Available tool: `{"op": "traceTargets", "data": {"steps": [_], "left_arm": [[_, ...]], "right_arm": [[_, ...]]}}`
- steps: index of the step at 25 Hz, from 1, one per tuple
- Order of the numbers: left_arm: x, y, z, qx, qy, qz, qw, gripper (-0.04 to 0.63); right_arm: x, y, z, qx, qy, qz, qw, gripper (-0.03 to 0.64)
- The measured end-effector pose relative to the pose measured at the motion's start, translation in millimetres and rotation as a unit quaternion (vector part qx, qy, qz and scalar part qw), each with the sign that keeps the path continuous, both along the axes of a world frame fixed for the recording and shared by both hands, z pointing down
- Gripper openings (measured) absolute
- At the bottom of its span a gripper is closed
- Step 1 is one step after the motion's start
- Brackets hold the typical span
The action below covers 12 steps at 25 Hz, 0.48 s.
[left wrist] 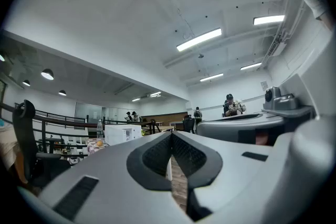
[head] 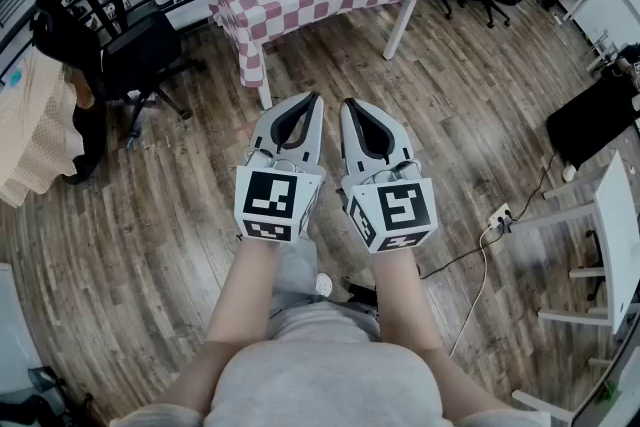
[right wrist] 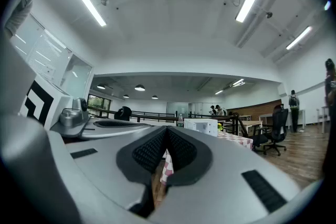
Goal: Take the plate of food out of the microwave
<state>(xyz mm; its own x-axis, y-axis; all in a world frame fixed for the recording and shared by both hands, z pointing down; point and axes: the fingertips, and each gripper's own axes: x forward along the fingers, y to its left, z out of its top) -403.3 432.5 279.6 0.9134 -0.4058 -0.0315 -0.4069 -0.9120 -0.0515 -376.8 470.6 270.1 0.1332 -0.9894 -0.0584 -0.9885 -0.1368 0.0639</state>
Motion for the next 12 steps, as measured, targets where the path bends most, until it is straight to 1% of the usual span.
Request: {"op": "traceTargets", "data": {"steps": [6, 12], "left_arm": [[15.1, -23.3, -1.9, 0.003, 0.003, -0.001, 1.0000, 0.002], [34.5, -54.2, -4.5, -0.002, 0.015, -0.001, 0.9999, 0.002]], "right_arm": [[11.7, -23.4, 4.2, -0.007, 0.001, -0.003, 1.000, 0.023], [28.8, -48.5, -2.5, 0.012, 0.000, -0.006, 1.000, 0.023]]}}
